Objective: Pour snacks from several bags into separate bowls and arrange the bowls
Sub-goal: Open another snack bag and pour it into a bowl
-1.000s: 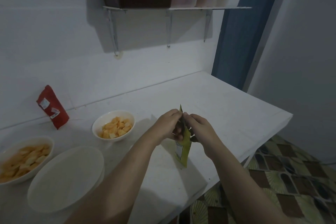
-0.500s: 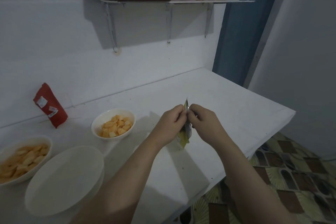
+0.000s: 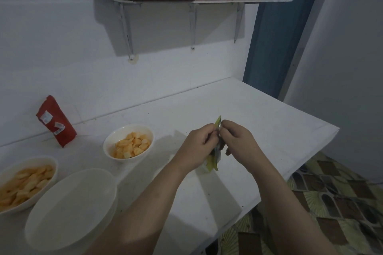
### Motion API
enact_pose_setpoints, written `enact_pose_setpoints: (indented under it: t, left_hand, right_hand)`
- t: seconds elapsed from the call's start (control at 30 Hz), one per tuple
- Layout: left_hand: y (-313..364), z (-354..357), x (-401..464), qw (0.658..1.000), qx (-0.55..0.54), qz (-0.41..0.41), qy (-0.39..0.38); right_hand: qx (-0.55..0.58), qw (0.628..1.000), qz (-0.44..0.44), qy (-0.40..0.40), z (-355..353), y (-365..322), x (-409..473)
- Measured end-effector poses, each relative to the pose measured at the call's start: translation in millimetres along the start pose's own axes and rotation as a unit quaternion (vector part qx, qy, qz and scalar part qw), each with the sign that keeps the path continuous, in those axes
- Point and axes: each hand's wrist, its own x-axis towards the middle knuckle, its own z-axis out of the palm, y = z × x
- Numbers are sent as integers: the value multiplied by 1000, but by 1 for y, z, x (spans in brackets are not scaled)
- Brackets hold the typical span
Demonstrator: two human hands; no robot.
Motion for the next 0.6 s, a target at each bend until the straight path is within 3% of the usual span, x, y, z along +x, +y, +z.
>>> enact_pose_setpoints:
  t: [0.13, 0.23, 0.43, 0.6]
  left_hand:
    - [-1, -1, 2, 999, -38, -17, 21]
    - [-3, -5, 3, 1000, -21, -11, -12]
    - [-3, -4, 5, 1000, 15, -6, 10]
    - [-3, -17, 9, 994, 80, -15, 72]
  right_hand:
    - [24, 1000, -3, 8, 0, 6, -3]
    - [10, 1000, 9, 2, -5, 8, -4]
    - [-119, 990, 60, -51, -11, 2, 0]
    - [-199, 976, 94, 10, -16, -1, 2]
